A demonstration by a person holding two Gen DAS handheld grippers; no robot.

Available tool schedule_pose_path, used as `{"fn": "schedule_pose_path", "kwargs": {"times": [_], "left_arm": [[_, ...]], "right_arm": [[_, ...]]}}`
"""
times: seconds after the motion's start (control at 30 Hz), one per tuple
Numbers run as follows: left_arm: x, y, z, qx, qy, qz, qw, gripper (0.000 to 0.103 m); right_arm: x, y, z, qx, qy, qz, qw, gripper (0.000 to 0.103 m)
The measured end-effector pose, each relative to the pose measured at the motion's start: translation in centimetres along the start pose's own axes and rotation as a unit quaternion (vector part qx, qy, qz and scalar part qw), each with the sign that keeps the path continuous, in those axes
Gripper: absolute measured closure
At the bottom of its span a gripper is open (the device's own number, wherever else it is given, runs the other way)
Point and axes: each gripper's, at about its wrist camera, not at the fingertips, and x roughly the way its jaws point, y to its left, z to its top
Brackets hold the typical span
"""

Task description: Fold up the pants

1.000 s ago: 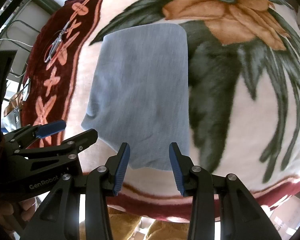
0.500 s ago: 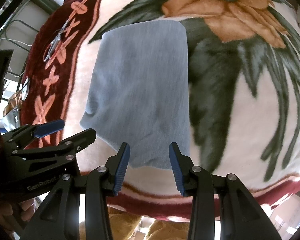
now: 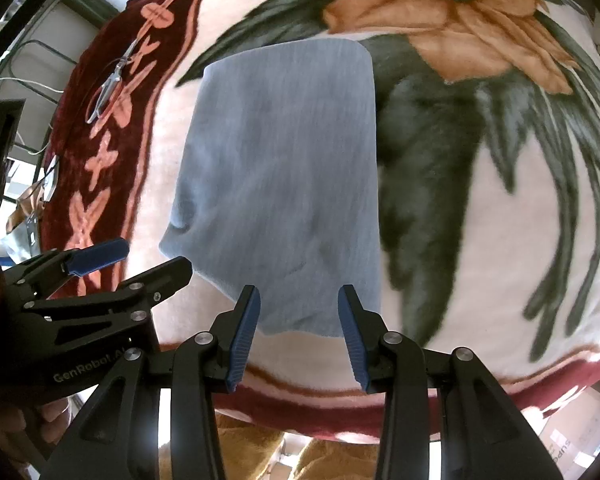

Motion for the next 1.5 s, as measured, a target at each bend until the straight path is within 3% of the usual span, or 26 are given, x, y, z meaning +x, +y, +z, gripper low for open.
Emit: {"fn": "schedule_pose_path", "kwargs": {"times": [1.5], "left_arm": [[0.8, 0.0, 0.4, 0.0, 0.004, 0.001, 1.0, 0.028]], "right_arm": [[0.3, -1.0, 0.4, 0.012, 0.007, 0.003, 1.0, 0.062]]}}
